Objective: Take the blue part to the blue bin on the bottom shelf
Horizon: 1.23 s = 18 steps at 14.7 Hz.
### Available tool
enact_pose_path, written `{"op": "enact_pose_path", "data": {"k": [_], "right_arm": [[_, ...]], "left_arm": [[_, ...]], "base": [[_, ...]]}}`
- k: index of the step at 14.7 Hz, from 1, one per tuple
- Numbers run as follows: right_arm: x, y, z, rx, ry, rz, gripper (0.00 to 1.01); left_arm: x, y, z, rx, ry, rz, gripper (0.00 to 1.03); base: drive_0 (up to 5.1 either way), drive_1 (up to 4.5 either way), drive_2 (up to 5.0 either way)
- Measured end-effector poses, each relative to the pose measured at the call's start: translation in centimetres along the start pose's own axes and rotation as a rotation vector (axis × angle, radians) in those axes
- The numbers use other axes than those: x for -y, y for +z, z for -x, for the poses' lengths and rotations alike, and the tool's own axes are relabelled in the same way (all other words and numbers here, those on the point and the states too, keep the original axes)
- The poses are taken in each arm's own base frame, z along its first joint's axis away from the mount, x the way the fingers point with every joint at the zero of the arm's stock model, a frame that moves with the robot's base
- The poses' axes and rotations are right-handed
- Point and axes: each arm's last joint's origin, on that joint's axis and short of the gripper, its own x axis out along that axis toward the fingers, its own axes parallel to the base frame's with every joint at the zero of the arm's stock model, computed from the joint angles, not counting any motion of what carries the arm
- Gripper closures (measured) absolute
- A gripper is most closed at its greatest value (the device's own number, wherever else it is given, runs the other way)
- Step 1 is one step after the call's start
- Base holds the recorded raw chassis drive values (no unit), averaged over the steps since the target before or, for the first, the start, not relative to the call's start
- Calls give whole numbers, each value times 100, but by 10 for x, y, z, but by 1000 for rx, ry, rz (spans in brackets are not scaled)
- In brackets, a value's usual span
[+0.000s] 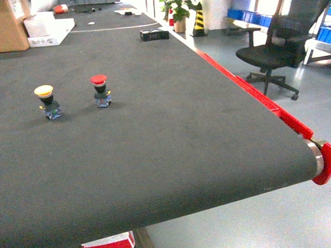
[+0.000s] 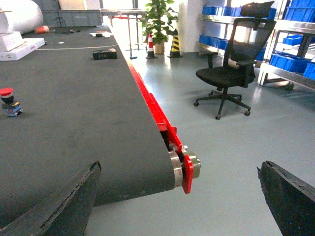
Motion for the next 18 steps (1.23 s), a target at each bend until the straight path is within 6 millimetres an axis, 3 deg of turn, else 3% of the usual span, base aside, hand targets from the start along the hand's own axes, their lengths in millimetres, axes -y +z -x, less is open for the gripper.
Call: {"op": "enact_pose_path", "data": {"k": [18], "right_arm": [[0,0,0,0,0,0,3]], "left_arm": [[0,0,0,0,0,0,60]], "base": [[-156,-156,-156]]}}
